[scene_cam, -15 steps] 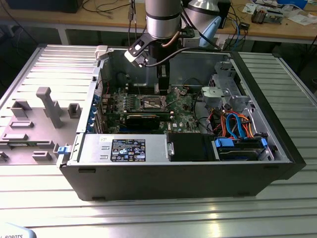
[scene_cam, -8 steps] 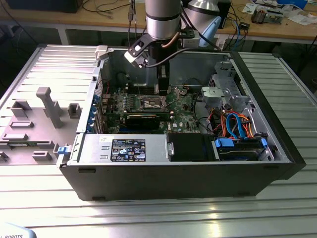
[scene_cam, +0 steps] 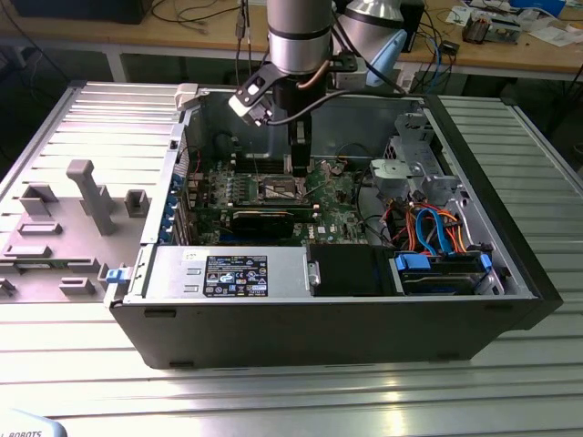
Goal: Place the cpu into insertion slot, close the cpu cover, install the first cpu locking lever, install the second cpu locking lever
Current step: 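Place the cpu into insertion slot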
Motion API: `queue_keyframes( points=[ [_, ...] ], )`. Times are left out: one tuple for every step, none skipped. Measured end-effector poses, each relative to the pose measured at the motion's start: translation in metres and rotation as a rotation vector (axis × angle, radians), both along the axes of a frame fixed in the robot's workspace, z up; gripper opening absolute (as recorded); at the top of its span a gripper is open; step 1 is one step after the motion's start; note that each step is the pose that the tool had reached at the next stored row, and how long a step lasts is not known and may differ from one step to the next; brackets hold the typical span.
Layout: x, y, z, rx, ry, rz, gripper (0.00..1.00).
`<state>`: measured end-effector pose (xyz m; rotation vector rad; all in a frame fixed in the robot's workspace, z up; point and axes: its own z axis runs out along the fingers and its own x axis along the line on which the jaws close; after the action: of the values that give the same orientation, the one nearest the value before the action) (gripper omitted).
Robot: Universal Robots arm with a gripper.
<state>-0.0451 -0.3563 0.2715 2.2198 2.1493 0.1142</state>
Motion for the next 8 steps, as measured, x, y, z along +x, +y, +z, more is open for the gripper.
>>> queue_keyframes(
  points=[
    [0.0000,0.0000,-0.0003,0.0000,0.0000,0.000,0.54],
    [0.0000,0.0000,-0.0005,0.0000,0.0001,0.000,0.54],
    [0.0000,0.0000,-0.0008,0.0000,0.0001,0.000,0.54],
    [0.0000,0.0000,-0.0009,0.0000,0.0001,0.000,0.54],
    [0.0000,0.0000,-0.0010,0.0000,0.0001,0.000,0.54],
    [0.0000,0.0000,-0.0013,0.0001,0.0000,0.000,0.54],
    [0.0000,0.0000,-0.0014,0.0000,0.0000,0.000,0.54],
    [0.0000,0.0000,-0.0017,0.0001,0.0001,0.000,0.54]
  ],
)
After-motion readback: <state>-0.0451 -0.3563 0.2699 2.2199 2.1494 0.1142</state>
